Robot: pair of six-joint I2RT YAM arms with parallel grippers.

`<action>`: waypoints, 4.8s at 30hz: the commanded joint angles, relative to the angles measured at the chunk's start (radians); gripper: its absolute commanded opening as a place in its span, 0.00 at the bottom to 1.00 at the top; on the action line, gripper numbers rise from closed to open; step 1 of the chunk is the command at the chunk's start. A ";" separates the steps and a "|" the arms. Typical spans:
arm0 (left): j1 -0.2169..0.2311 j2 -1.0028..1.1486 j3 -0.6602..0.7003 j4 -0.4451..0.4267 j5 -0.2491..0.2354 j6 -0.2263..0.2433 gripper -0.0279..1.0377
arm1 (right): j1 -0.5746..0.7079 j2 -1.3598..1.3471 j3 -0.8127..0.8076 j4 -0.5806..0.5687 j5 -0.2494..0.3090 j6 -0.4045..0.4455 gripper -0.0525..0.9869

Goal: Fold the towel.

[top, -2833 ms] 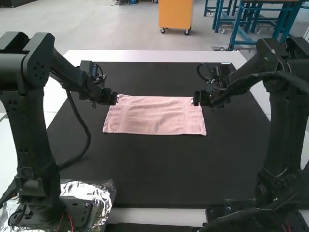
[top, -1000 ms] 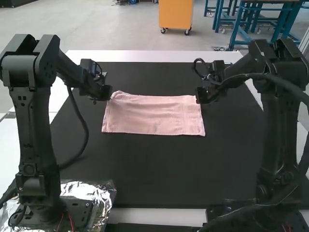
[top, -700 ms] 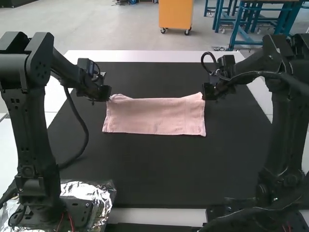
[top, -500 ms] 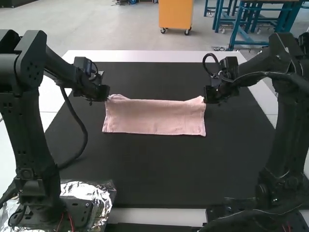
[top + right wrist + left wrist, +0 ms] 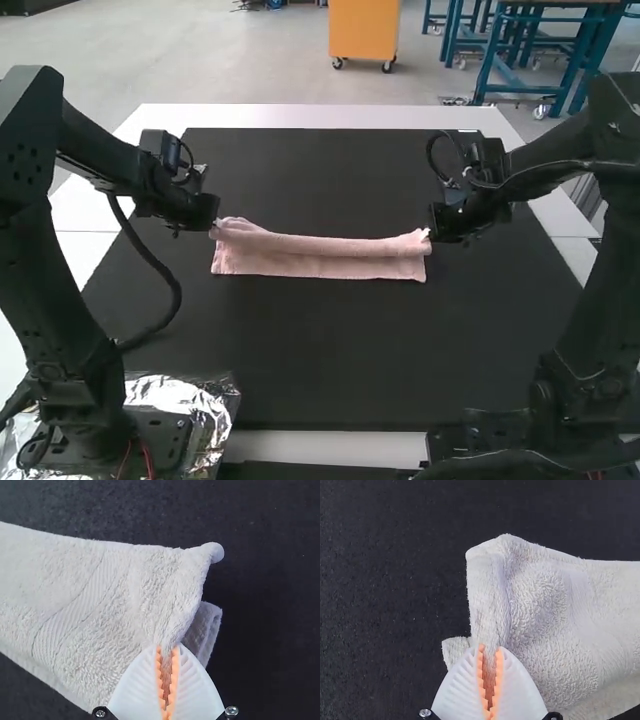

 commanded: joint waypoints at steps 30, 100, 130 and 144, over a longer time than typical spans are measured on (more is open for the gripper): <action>0.029 -0.264 -0.166 0.172 0.005 -0.068 0.94 | 0.004 -0.065 -0.113 0.064 0.007 0.003 0.93; 0.175 -0.261 -0.215 0.306 -0.035 -0.037 0.94 | 0.527 0.313 0.386 0.144 -0.059 0.244 0.03; 0.178 -0.267 -0.240 0.316 -0.026 -0.037 0.94 | 0.540 0.152 0.369 0.247 -0.249 0.243 0.03; 0.177 -0.267 -0.243 0.316 -0.029 -0.049 0.94 | 0.503 0.258 0.145 0.555 -0.291 0.267 0.03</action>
